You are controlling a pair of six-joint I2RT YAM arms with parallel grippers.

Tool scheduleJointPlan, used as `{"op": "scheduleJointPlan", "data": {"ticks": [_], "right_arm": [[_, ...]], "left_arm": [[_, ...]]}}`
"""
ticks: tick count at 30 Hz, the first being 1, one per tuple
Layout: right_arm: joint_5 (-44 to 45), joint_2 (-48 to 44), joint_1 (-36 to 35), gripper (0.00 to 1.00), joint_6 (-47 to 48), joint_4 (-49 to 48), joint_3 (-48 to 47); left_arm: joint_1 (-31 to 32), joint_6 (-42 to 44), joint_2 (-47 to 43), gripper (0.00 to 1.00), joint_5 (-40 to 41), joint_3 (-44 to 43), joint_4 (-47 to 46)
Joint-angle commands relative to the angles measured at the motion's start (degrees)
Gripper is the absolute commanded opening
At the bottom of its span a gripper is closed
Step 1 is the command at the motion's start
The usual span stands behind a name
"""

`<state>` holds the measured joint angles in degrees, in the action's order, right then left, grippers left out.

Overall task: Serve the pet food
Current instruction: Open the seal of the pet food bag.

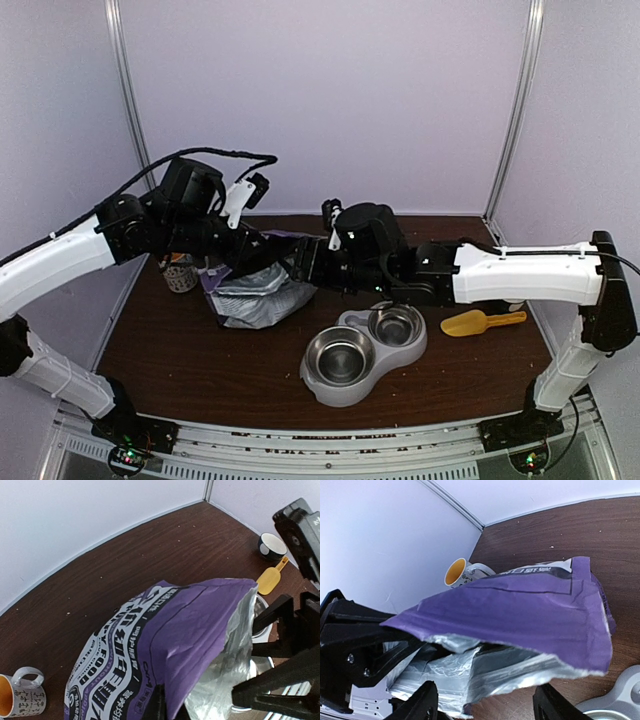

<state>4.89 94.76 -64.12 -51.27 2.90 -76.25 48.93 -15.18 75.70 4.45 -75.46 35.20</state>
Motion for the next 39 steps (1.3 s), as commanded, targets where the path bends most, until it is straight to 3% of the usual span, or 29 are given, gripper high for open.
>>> {"op": "scheduleJointPlan", "data": {"ticks": [1,8,20,24,29,32,36,39], "right_arm": [[6.3,0.6,-1.0,0.65,-0.9,4.2,-2.3],[16.8,4.6,-2.5,0.62,-4.6,17.1,-6.6],[20.3,1.1,-3.5,0.54,-11.2,22.3,4.7],[18.1,-1.1,-3.3,0.52,-8.8,14.8,9.3],[12.3,-3.7,-3.1,0.61,-4.8,0.9,11.0],[12.7,-3.9,-3.1,0.68,-6.0,0.9,9.0],[16.4,-1.8,-3.6,0.71,-7.4,6.7,4.7],[16.2,0.8,-3.7,0.72,-7.6,4.9,3.6]], "left_arm": [[2.2,-4.4,-3.2,0.0,-2.7,3.0,-9.7],[5.9,-7.9,-3.6,0.0,-1.0,7.6,-15.8],[9.4,-12.5,-4.1,0.0,10.4,11.4,-21.6],[9.3,-12.2,-3.6,0.0,7.6,11.6,-23.0],[9.4,-12.7,-2.8,0.0,4.1,11.4,-23.1],[9.4,-13.1,-3.0,0.0,4.0,11.9,-23.0],[9.4,-14.4,-3.3,0.0,3.1,12.9,-24.0],[9.4,-15.1,-3.7,0.0,2.2,13.5,-24.7]]}}
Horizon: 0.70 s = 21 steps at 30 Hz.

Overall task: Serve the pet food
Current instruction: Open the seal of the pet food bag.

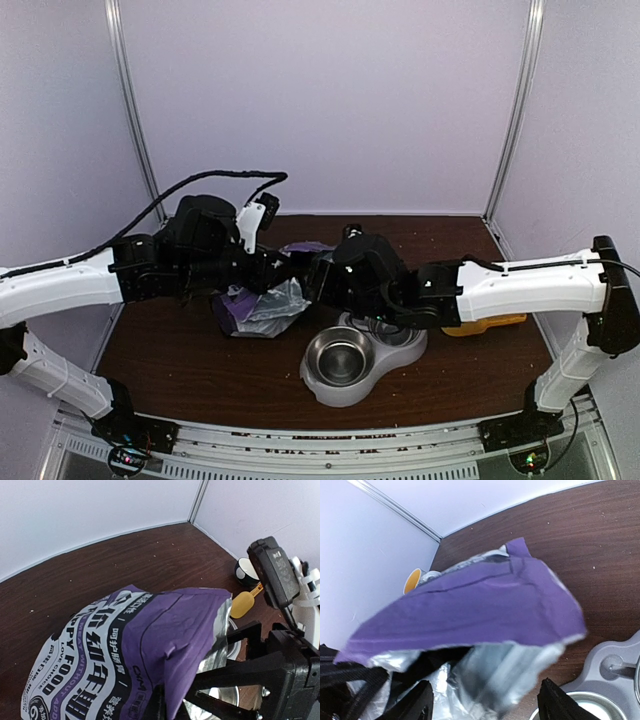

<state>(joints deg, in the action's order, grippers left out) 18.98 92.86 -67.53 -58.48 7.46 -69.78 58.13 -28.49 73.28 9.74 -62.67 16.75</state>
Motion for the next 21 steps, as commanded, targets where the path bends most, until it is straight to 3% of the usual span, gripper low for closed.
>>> {"op": "scheduleJointPlan", "data": {"ticks": [1,5,9,21], "right_arm": [[1.5,3.5,-0.2,0.72,-0.2,-0.8,-3.2],[-0.4,6.3,-0.2,0.7,1.6,-5.8,-4.2],[0.9,8.8,-0.2,0.67,0.3,-3.4,-6.1],[4.8,1.1,-1.1,0.05,-13.5,10.6,3.1]], "left_arm": [[0.2,-2.0,-1.5,0.0,-3.2,0.8,-6.3],[0.2,-2.1,-2.0,0.0,-3.2,1.4,-6.3],[0.2,-1.7,-2.3,0.0,-2.9,1.6,-6.4],[0.2,-0.6,-3.2,0.0,-2.0,4.4,-7.2]]}}
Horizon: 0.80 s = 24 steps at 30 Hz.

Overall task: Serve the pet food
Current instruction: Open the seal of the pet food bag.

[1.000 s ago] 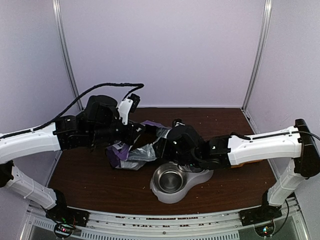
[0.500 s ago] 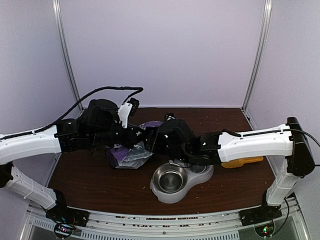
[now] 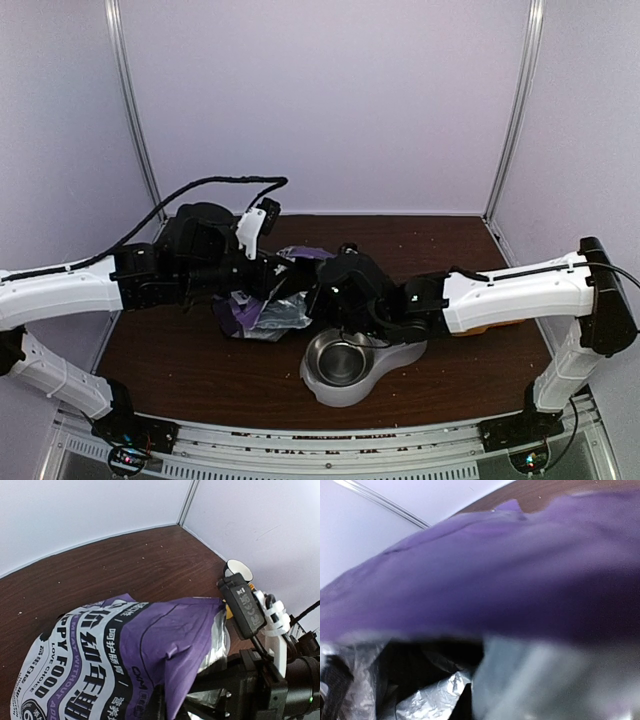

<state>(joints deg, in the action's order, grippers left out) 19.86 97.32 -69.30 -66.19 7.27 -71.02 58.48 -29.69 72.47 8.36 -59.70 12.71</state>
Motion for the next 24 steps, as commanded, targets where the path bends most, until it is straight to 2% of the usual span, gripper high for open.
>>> {"op": "scheduleJointPlan", "data": {"ticks": [1,12,15,18,19,23,24], "right_arm": [[4.0,-4.2,0.6,0.0,-6.1,11.5,4.8],[-5.8,-6.0,0.4,0.0,-4.3,27.0,4.3],[-6.7,-6.9,0.4,0.0,-5.1,27.5,7.1],[-7.3,-8.2,0.4,0.0,-4.2,23.6,8.6],[-7.4,-8.5,0.3,0.02,-3.2,22.3,8.1],[-6.2,-10.6,0.0,0.39,0.8,19.8,4.7],[-5.4,-11.5,-0.2,0.45,1.7,19.6,4.2]], "left_arm": [[-0.1,0.9,-2.5,0.0,-1.0,1.9,-3.4],[-0.1,9.8,-2.9,0.0,0.5,3.4,-2.9],[-0.1,11.4,-3.3,0.0,0.5,2.7,-2.9],[-0.1,14.1,-3.0,0.0,-5.1,2.3,-3.4],[-0.1,14.8,-2.8,0.0,-7.4,2.0,-2.8],[-0.1,16.2,-2.9,0.0,-14.8,2.0,-1.8],[-0.1,16.4,-3.0,0.0,-16.2,1.8,-1.4]]}}
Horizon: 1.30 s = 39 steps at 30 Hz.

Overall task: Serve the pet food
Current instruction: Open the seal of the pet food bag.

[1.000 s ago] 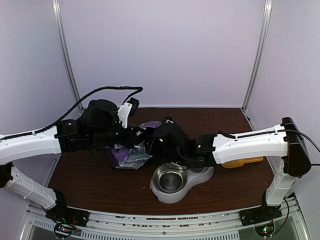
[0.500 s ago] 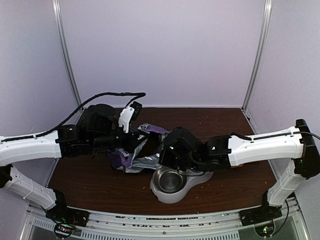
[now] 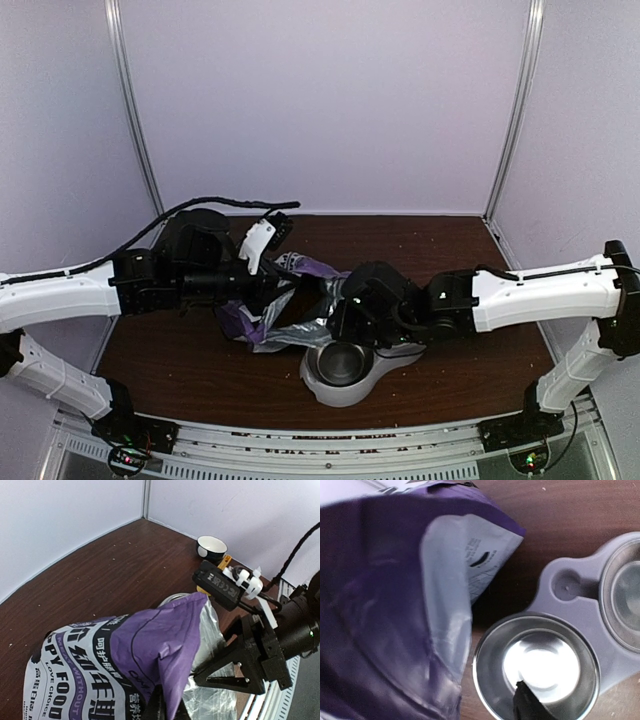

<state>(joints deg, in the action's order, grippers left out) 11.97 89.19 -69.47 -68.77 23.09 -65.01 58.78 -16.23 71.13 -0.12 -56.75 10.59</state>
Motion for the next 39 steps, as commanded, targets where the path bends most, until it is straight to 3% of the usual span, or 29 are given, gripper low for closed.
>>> {"op": "scheduleJointPlan", "data": {"ticks": [1,3,8,14,24,31,39], "right_arm": [[3.3,-4.4,-0.3,0.48,5.2,3.5,-2.2],[5.4,-6.9,-1.3,0.49,7.0,3.2,-2.5],[8.7,-11.0,-4.7,0.4,12.1,-1.6,-2.9],[8.5,-5.6,-7.2,0.35,16.2,-7.7,-8.6],[16.7,3.3,-9.1,0.29,8.7,-3.4,-9.5],[22.7,12.6,-9.6,0.32,5.3,10.0,-19.9],[14.0,15.1,-9.5,0.36,2.2,16.2,-19.7]], "left_arm": [[-0.4,3.0,-1.7,0.0,-8.6,-1.5,1.6],[-0.4,2.5,-2.0,0.0,-9.4,-2.2,3.0],[-0.4,0.2,-3.7,0.0,-8.8,-3.3,5.6],[-0.4,-0.4,-3.1,0.0,-8.9,-5.4,7.5],[-0.4,-0.3,-2.5,0.0,-5.2,-5.8,7.9],[-0.4,0.7,-2.9,0.0,-6.5,-6.4,7.4],[-0.4,0.5,-5.2,0.0,-4.4,-4.4,5.4]]}}
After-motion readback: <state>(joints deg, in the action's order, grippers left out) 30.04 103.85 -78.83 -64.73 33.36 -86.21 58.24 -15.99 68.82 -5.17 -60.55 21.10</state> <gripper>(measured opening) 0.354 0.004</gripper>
